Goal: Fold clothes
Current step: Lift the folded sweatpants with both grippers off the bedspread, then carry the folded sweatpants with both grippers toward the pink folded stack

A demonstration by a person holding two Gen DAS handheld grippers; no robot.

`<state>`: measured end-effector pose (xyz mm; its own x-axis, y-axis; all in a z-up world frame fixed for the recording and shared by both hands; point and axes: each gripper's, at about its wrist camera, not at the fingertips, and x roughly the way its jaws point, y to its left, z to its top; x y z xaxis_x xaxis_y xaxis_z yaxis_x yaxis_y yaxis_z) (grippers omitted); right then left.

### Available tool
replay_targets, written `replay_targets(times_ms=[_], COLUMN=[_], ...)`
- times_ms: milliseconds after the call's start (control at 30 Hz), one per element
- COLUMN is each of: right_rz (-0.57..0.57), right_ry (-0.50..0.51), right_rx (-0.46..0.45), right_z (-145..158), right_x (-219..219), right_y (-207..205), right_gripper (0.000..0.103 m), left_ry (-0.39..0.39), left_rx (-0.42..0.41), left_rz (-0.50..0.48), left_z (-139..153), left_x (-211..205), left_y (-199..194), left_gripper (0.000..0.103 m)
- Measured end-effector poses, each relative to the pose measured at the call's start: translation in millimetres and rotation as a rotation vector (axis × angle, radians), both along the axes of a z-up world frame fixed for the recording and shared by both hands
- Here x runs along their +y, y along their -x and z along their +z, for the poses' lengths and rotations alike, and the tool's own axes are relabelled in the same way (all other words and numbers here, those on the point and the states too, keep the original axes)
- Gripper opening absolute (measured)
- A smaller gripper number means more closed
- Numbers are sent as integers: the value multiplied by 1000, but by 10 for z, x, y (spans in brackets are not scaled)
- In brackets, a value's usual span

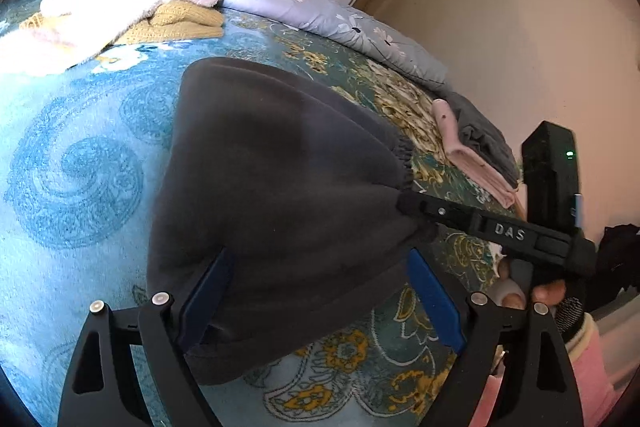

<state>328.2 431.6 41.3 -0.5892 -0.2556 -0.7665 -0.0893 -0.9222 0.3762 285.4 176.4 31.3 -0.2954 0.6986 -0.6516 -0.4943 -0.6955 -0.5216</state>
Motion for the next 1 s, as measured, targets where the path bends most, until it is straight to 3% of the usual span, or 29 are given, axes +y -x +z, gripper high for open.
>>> replay_targets(times_ms=[167,233,300,400,533,700,1000], right_rz=[-37,-61,-106,-150,-138,-157,-94], right_ry=[172,255,283,331,495,558,596], right_rx=[62,107,96,46,31,4,-19], right_z=[100,123,51,-135,-384,-543,-611], right_x=[195,343,485,648,750,786,777], right_y=[-172,-261,-281,-283,-226,-15,365], right_gripper=[33,44,54,58,73,77,78], left_ry=[-72,-81,-90,-175,-237,-249,-228], left_rx=[31,-13,-57,-167,-278,-321,-312], left_rz=[64,119,173,249,279,263,229], left_z=[196,140,83,-146,-417,-536,-531], left_x=[-271,-405,-539,-732,-768,-659,-458], left_y=[-39,64,167,295,406,547,810], left_gripper=[89,89,89,89,90,90,90])
